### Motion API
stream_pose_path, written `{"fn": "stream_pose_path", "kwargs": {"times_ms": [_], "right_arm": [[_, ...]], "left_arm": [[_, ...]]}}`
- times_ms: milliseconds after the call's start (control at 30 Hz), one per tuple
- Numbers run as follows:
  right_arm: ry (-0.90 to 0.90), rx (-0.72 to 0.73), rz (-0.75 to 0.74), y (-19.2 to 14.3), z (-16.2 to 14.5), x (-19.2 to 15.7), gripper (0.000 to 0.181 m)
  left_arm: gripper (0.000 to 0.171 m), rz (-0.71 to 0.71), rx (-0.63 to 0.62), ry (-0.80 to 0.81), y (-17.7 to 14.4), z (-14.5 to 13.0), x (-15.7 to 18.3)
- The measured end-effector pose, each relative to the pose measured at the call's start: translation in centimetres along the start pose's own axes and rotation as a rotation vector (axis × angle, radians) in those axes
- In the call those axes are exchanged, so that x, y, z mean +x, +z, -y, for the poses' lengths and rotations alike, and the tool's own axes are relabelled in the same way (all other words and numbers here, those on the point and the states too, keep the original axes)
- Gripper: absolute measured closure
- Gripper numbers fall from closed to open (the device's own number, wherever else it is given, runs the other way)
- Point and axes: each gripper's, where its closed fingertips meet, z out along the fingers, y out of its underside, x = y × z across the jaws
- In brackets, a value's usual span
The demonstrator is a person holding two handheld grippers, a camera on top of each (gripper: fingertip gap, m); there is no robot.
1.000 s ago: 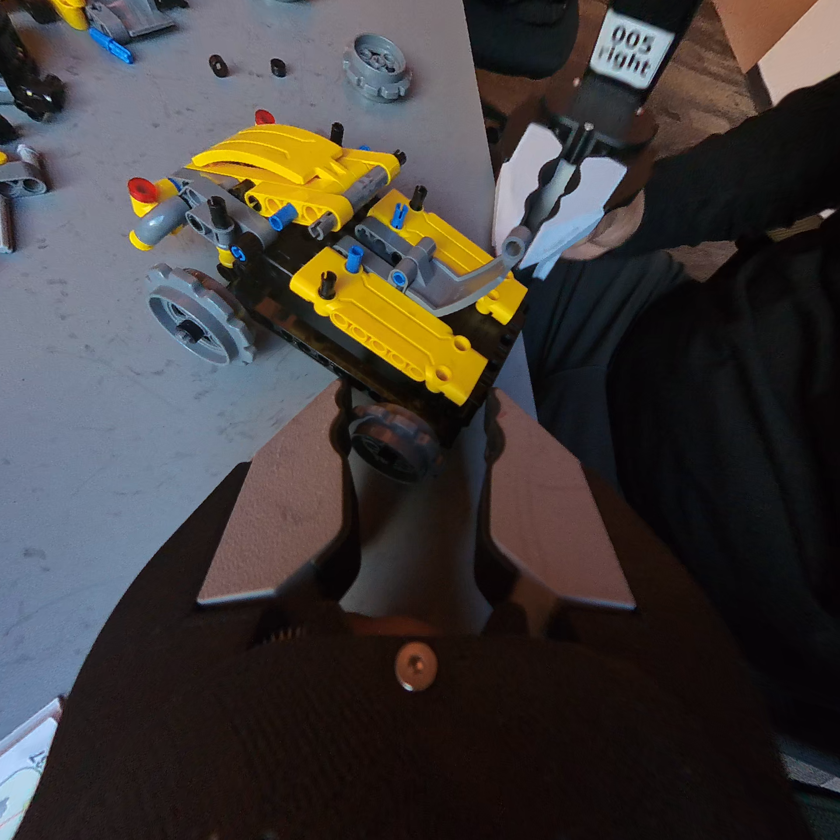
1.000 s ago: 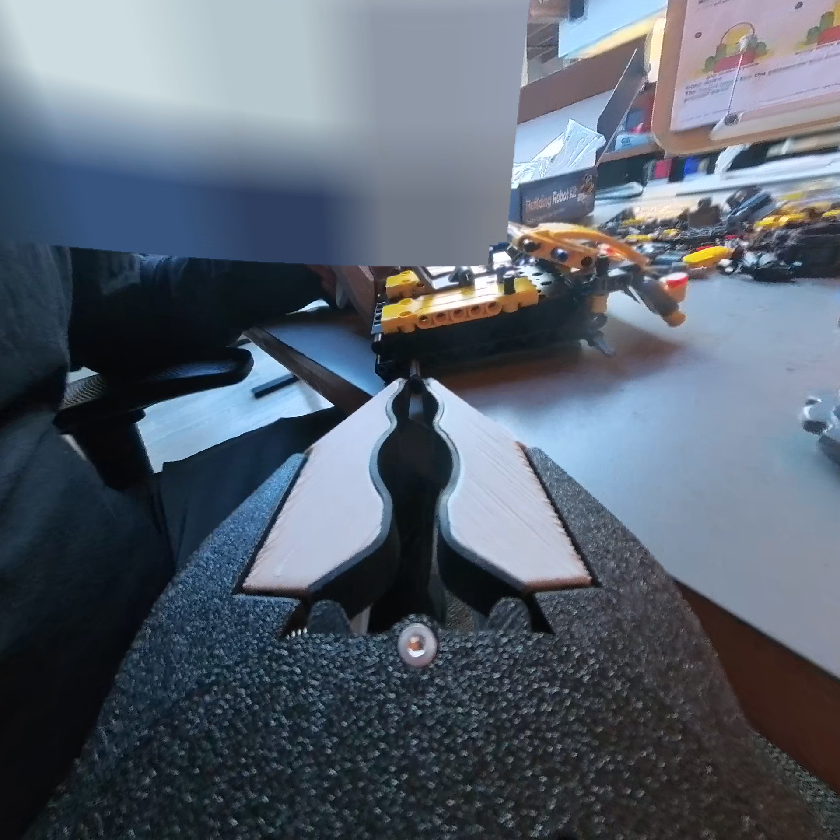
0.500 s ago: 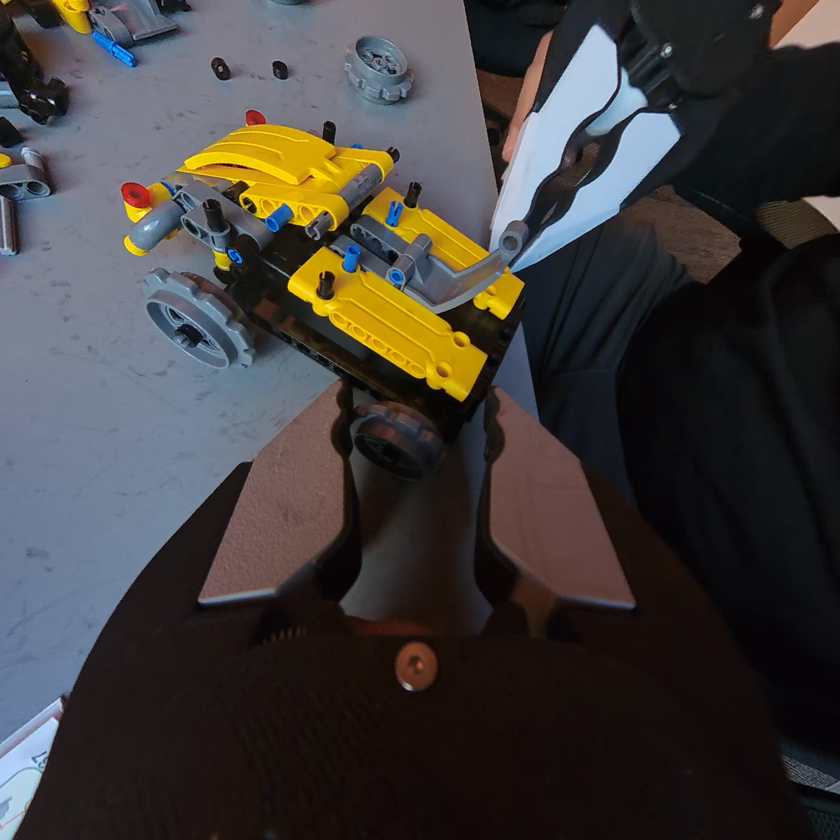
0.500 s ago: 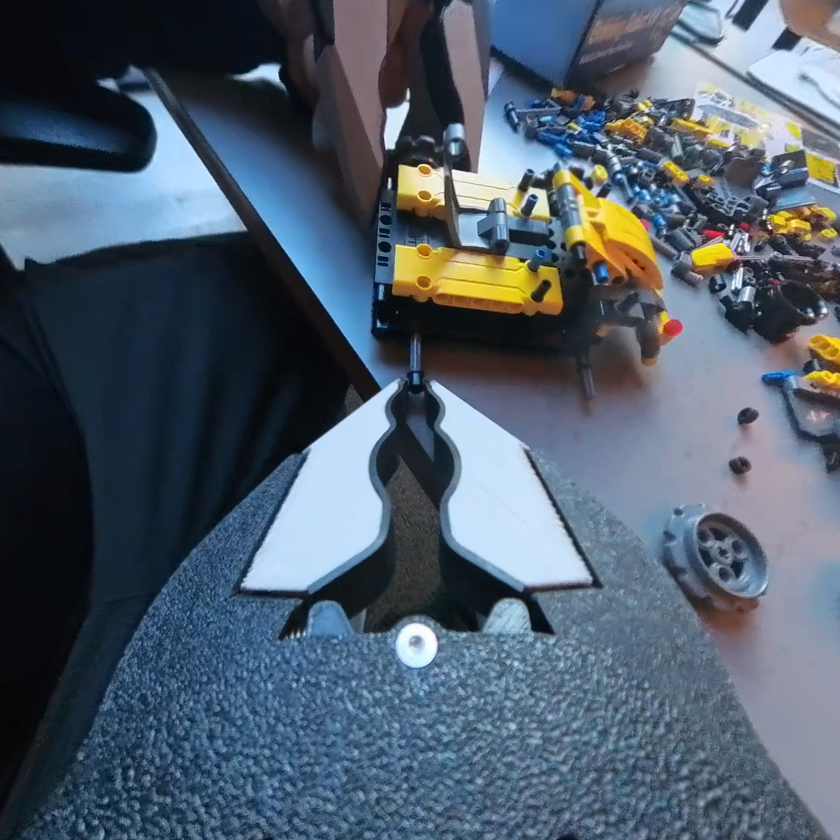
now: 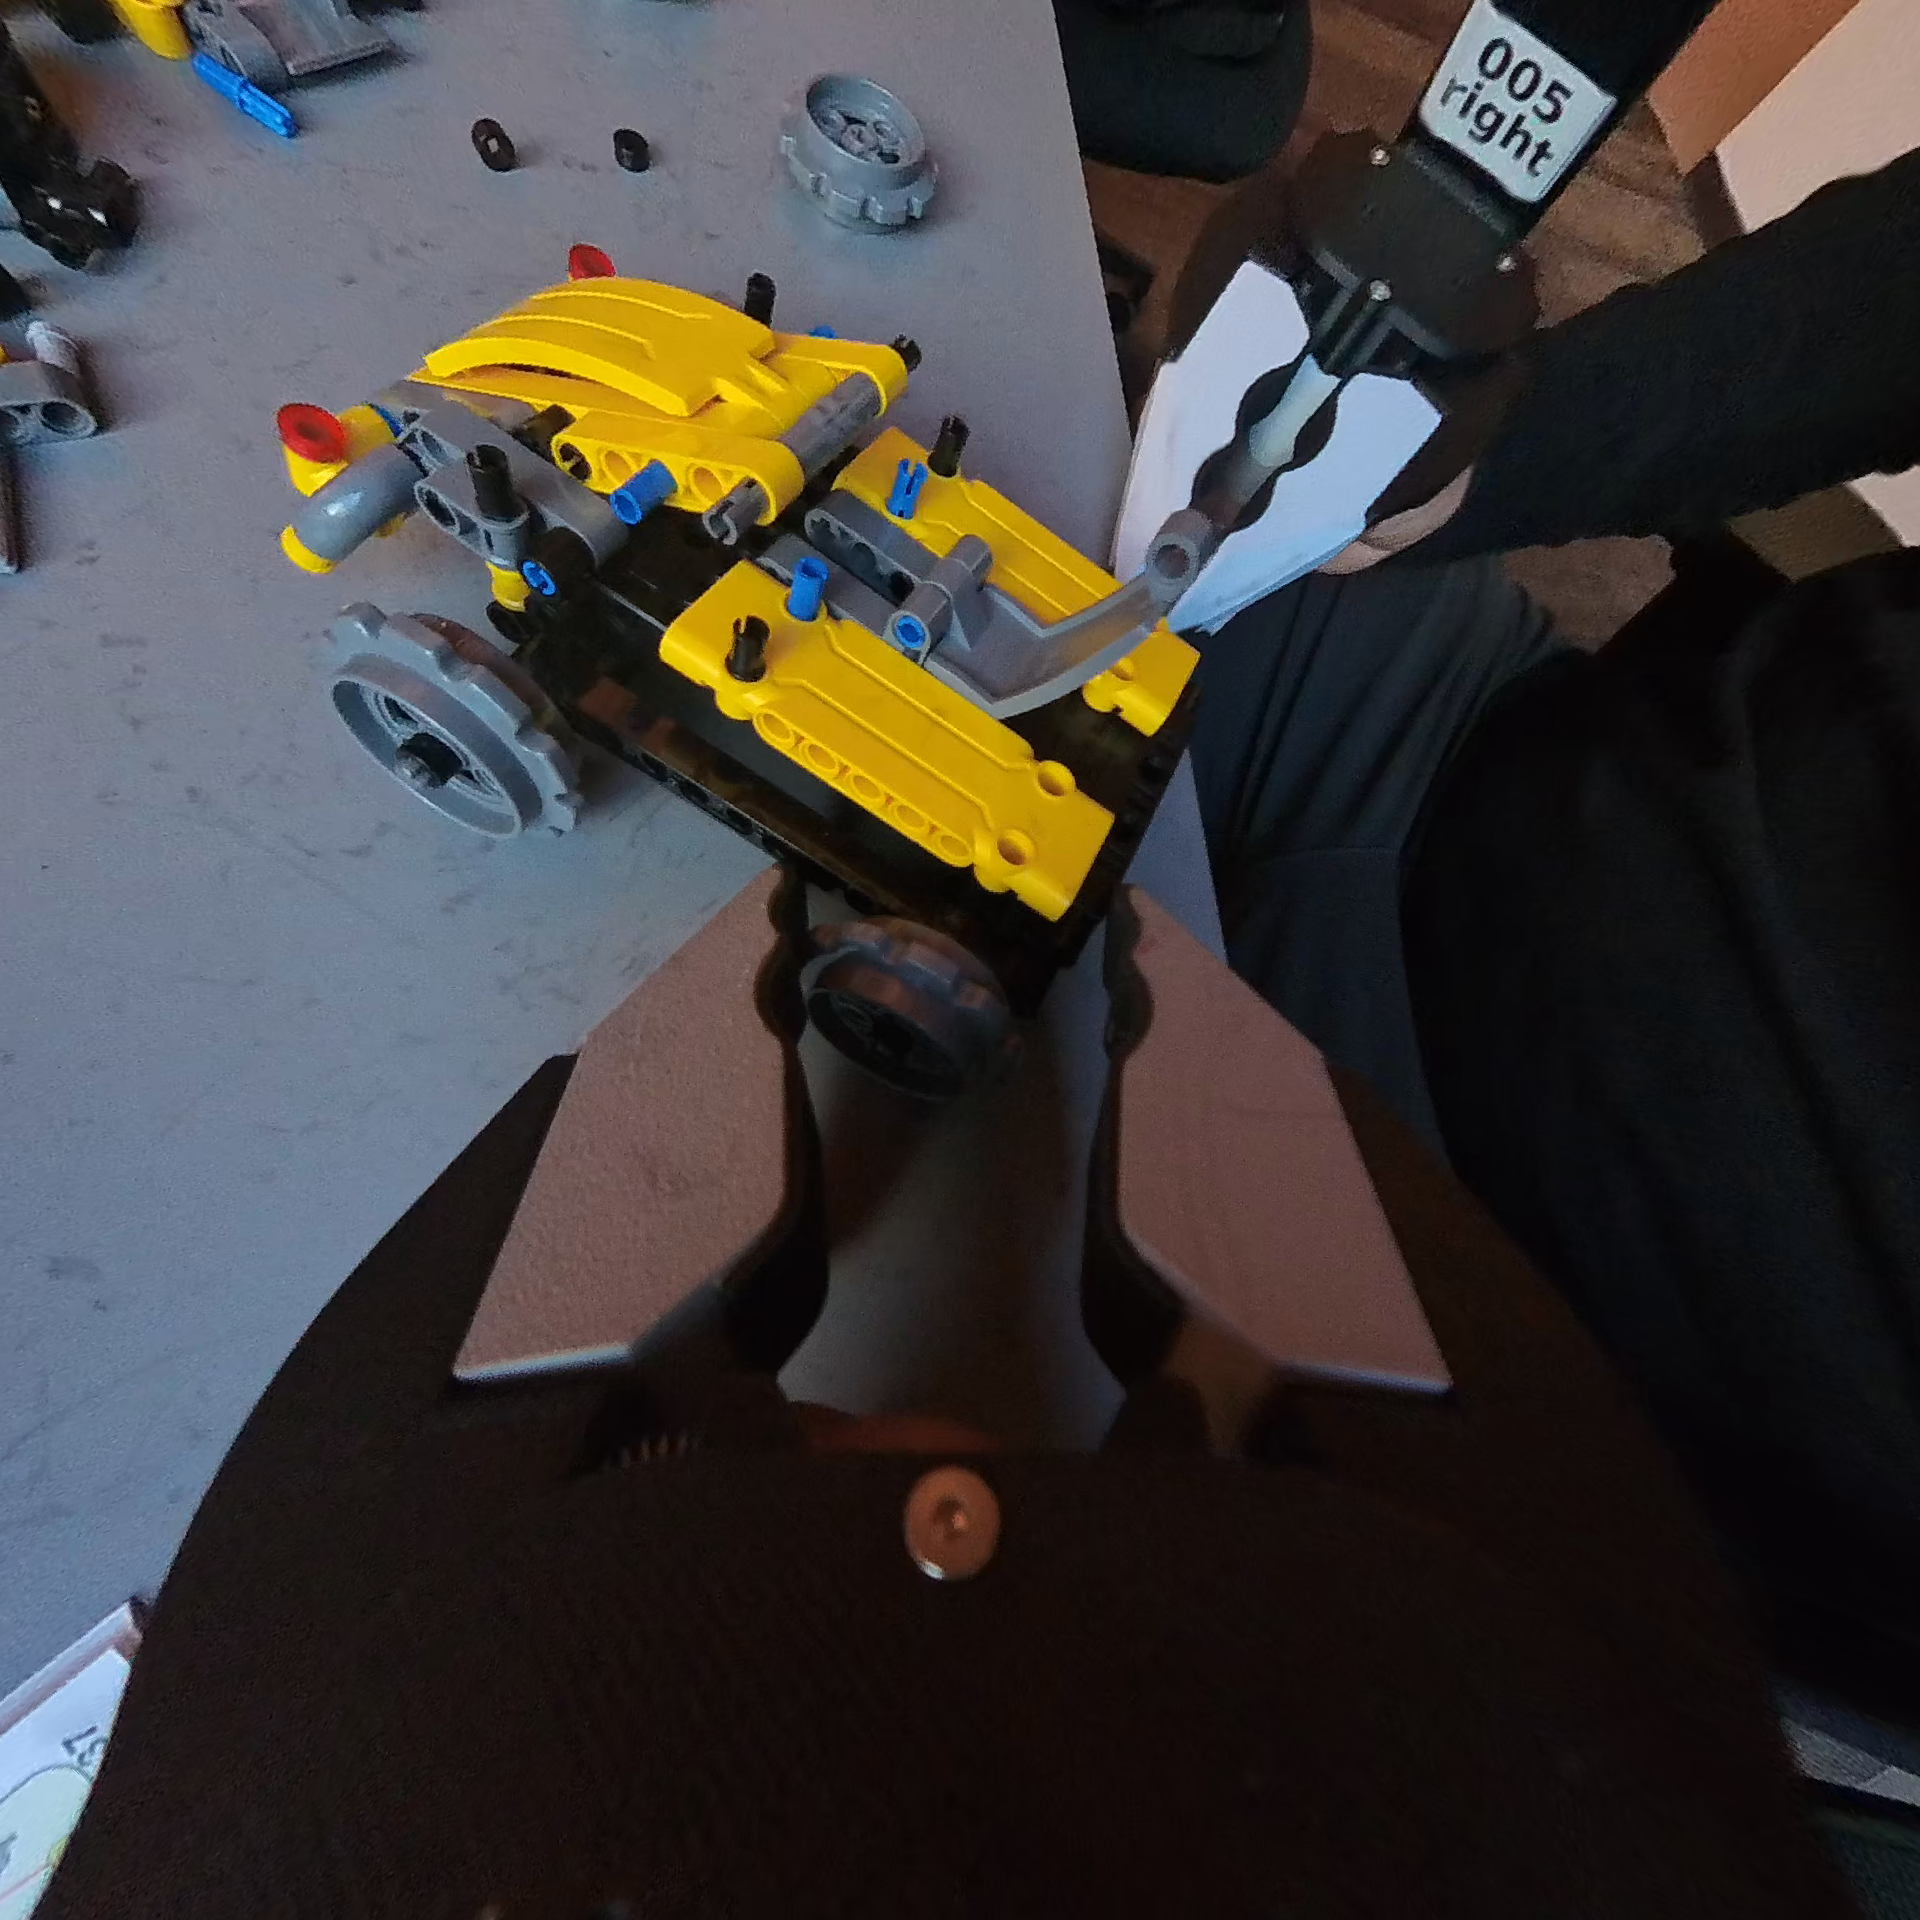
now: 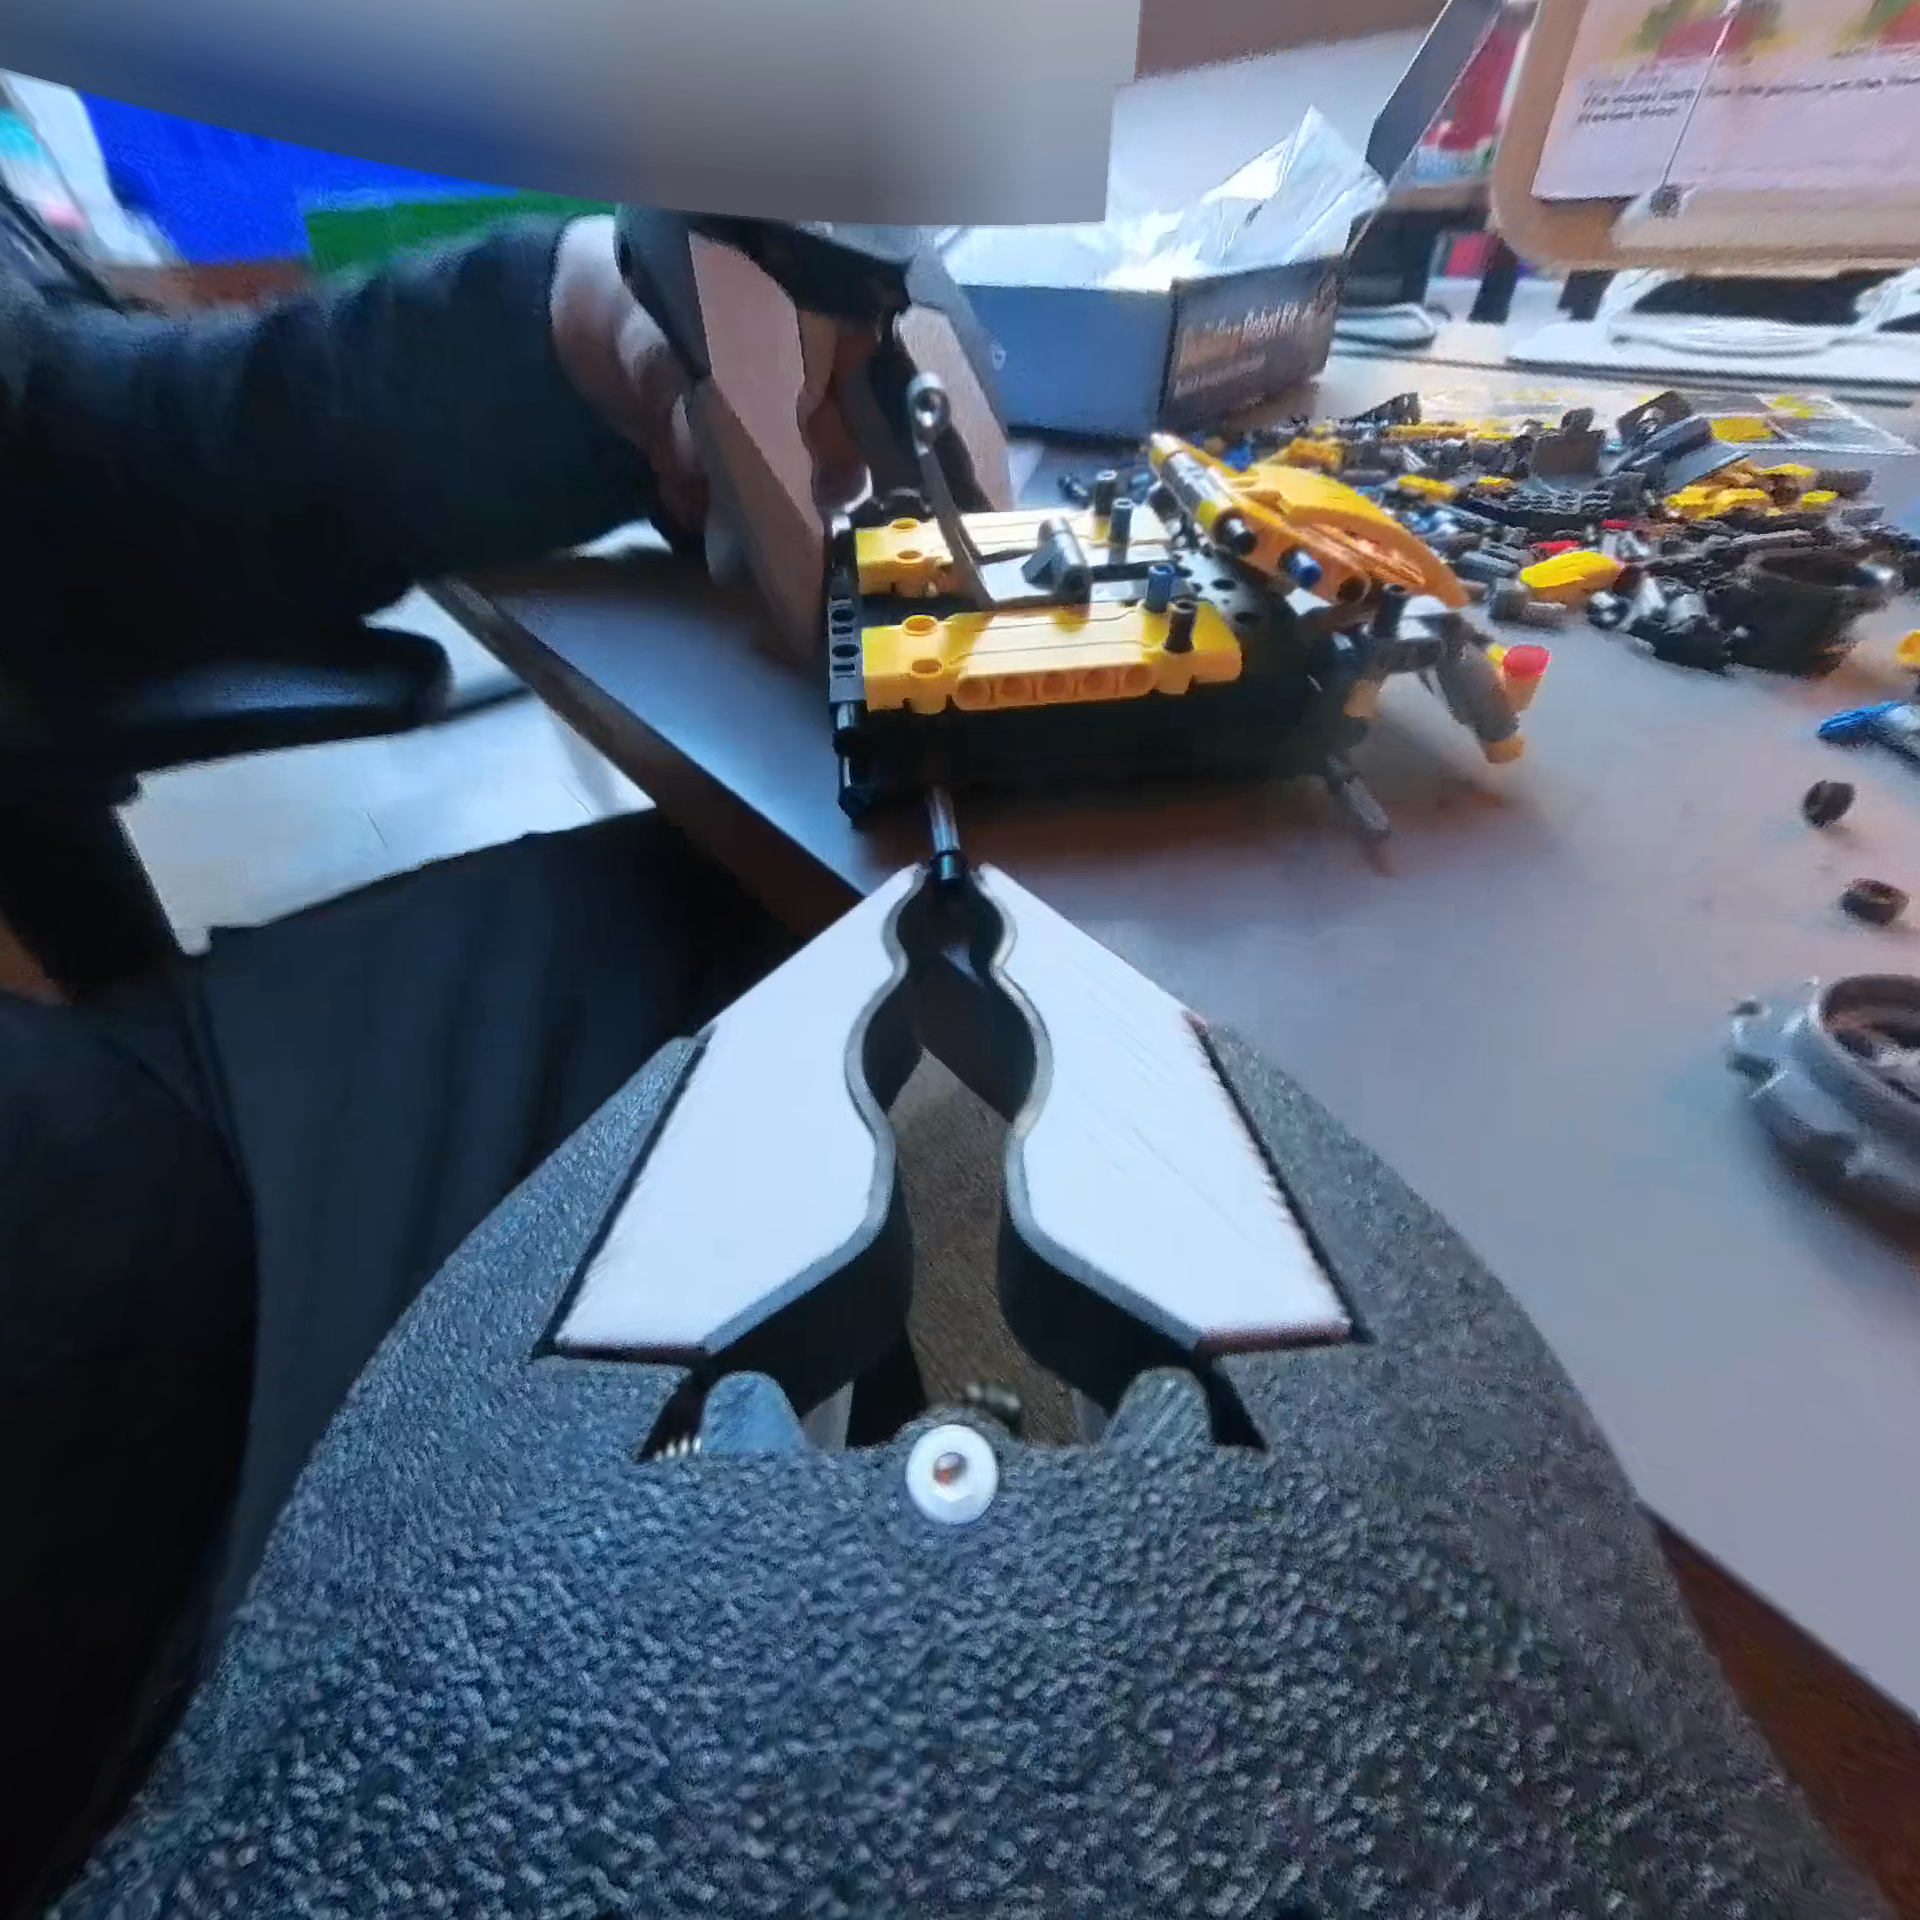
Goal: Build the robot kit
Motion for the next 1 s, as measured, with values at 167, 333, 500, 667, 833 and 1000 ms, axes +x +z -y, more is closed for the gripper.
{"fn": "stream_pose_path", "kwargs": {"times_ms": [167, 333, 500, 667, 833, 1000], "right_arm": [[-0.026, -0.052, 0.035, 0.1, 0.1, -0.1, 0.177], [-0.056, -0.192, 0.091, 0.9, 0.3, -0.9, 0.177], [0.054, -0.288, 0.116, 0.7, 0.3, -0.8, 0.175], [0.020, -0.254, 0.023, -1.2, 0.7, 0.3, 0.164], [0.080, -0.229, 0.009, -2.2, 0.5, 0.3, 0.162], [0.080, -0.212, -0.022, -2.6, 0.4, 0.9, 0.161]], "left_arm": [[0.117, -0.001, -0.003, 0.020, 0.2, 0.1, 0.3], [0.116, -0.010, -0.005, 0.019, 0.5, 0.2, 0.5], [0.116, -0.015, 0.000, 0.006, 0.5, 0.3, 0.5], [0.116, -0.020, 0.006, -0.009, 0.2, 0.3, 0.3], [0.116, 0.000, 0.006, -0.004, 0.0, 0.2, 0.0], [0.116, 0.061, 0.020, -0.030, -1.1, -0.5, -0.6]]}}
